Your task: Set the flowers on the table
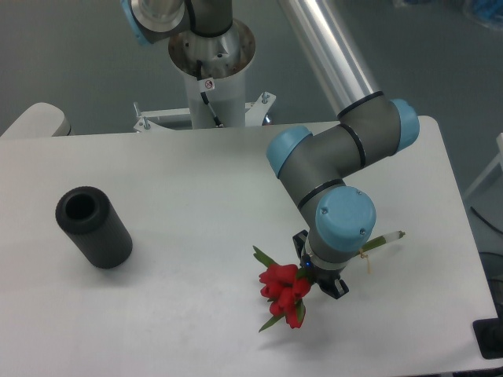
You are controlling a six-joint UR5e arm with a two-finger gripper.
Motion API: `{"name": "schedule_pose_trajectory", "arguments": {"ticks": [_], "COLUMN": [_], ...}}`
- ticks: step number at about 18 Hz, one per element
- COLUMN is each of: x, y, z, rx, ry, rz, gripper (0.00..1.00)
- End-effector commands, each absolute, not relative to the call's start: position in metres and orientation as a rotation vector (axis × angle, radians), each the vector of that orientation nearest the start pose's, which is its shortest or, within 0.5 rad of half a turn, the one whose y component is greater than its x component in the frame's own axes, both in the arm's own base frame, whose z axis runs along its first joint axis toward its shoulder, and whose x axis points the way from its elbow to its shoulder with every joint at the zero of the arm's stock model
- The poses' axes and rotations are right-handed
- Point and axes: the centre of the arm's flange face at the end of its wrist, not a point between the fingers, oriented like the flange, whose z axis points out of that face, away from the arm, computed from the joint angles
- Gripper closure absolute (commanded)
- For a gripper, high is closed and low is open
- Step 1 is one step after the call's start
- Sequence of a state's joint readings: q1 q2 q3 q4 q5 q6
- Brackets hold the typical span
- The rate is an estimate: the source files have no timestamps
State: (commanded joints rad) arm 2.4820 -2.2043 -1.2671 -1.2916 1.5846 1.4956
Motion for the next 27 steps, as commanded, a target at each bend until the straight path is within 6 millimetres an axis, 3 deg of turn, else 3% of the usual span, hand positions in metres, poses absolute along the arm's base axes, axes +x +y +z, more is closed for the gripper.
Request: {"name": "schedule_pose_trajectory", "arguments": {"ticks": [25, 27], "x": [-0.461, -0.449], "y": [0.538, 0.542], "z": [0.268, 0.266], "rx": [-3.065, -3.087], "ry": [0.839, 0.784], "rz": [-0.125, -0.133], "gripper": [0.91, 0.91]}}
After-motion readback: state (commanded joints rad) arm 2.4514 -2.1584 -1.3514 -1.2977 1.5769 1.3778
